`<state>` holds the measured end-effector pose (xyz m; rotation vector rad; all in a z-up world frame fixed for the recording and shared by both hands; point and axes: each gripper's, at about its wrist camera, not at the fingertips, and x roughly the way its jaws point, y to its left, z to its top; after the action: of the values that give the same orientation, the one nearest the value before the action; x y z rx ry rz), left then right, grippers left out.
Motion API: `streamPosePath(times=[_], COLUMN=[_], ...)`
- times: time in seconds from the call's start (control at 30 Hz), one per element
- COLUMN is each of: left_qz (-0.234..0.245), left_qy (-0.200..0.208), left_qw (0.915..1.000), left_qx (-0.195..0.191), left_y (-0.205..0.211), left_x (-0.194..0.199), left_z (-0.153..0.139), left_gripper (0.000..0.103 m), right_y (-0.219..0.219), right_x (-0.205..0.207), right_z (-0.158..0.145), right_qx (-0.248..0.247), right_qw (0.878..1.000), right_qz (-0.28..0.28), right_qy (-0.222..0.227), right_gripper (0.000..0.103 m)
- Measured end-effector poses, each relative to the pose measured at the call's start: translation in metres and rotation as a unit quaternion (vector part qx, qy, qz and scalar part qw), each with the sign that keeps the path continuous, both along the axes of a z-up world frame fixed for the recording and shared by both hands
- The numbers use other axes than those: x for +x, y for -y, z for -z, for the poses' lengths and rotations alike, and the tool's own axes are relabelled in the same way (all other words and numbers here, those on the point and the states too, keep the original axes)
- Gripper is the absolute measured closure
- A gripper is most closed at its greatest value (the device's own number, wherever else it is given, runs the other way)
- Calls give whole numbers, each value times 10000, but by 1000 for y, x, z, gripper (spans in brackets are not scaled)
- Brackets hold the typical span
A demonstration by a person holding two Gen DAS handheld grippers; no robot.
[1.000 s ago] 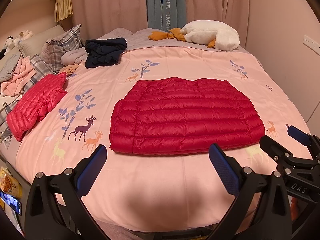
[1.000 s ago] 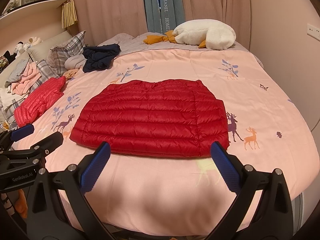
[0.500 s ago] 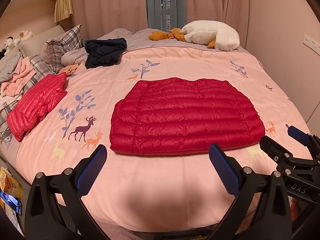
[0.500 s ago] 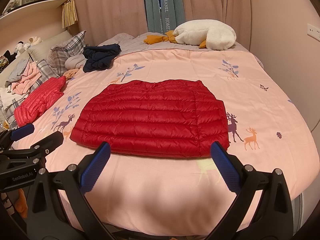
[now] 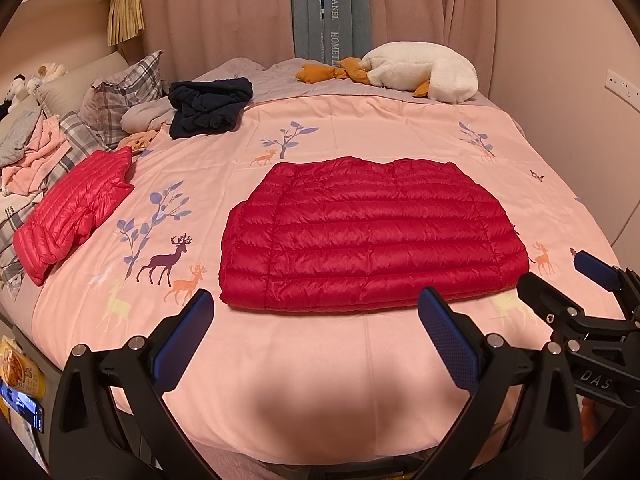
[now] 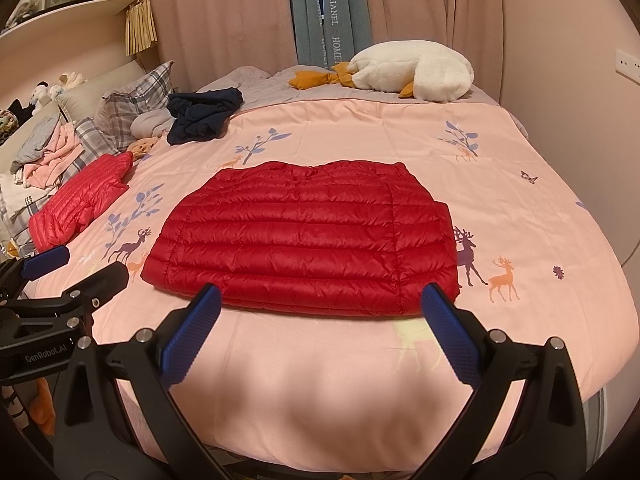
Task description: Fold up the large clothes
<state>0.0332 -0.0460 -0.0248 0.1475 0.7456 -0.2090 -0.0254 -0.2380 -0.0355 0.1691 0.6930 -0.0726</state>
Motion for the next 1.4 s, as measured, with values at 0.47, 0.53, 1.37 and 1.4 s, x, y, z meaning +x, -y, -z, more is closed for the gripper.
streamPosePath(times=[0.47, 0.53, 1.37, 1.4], left_qz=[-6, -10, -6, -5], left_qy=[6, -3, -35, -36], left_qw=[10000, 10000, 10000, 10000], left_qx=[5, 14, 28, 26], left_y=[0, 1, 1, 1], left_x=[0, 1, 1, 1], left_z=[1, 0, 5, 5], left_gripper=[1, 1, 1, 1], right_y=[0, 0, -1, -1], right_x=[0, 0, 0, 0], right_z=[1, 0, 1, 1], right_qx=[3, 9, -4, 0], right_qw=[10000, 10000, 10000, 10000], right_qz=[2, -3, 0, -3], right_qy=[-4, -5, -19, -20], right_gripper=[2, 2, 2, 2])
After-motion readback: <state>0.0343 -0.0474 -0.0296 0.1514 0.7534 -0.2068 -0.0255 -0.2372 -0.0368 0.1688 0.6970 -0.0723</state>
